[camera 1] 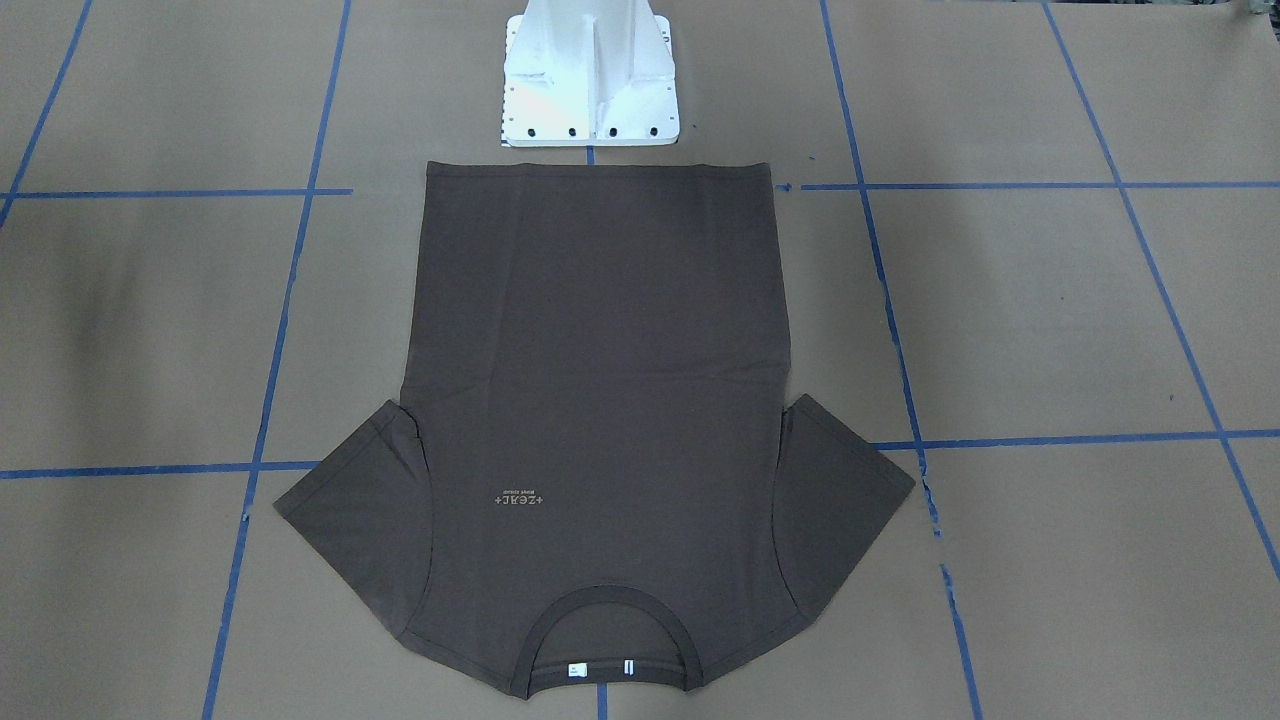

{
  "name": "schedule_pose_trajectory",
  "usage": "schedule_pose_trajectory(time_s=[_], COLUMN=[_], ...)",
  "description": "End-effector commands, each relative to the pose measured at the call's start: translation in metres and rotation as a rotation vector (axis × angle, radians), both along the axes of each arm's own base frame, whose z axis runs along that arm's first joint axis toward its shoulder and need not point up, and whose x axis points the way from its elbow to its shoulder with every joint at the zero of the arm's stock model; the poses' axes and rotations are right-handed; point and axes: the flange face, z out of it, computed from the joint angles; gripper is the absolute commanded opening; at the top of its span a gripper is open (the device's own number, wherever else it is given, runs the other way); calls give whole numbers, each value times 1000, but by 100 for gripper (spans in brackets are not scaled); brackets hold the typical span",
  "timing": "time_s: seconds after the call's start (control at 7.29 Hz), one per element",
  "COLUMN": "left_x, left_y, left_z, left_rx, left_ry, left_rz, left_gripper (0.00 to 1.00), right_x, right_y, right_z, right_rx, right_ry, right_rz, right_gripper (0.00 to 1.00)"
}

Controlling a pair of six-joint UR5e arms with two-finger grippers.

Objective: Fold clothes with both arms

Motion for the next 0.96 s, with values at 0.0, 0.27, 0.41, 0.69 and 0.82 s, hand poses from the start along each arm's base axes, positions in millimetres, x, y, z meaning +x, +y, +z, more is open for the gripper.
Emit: schedule_pose_trajectory(time_s=[0.0, 0.27, 0.41, 0.69, 0.82], left_x=[0, 0, 0, 0, 0], left_y=[1, 2, 2, 2, 2], left_z=[-4, -3, -3, -4, -3], left_rx=[9, 8, 9, 12, 10], left_ry=[1, 1, 0, 0, 0], left_rz=[0, 0, 1, 1, 1], left_gripper=[100, 100, 100, 100, 100], right_x=[-126, -225, -257, -295, -299], right_y=[-27, -30, -24, -15, -13], right_z=[-37, -21, -10, 21, 21], right_rx=[-49, -66, -65, -109, -102], right_ry=[-76, -64, -23, 28, 33], right_rz=[124, 219, 233, 232, 228], right_gripper=[89, 78, 75, 69, 69])
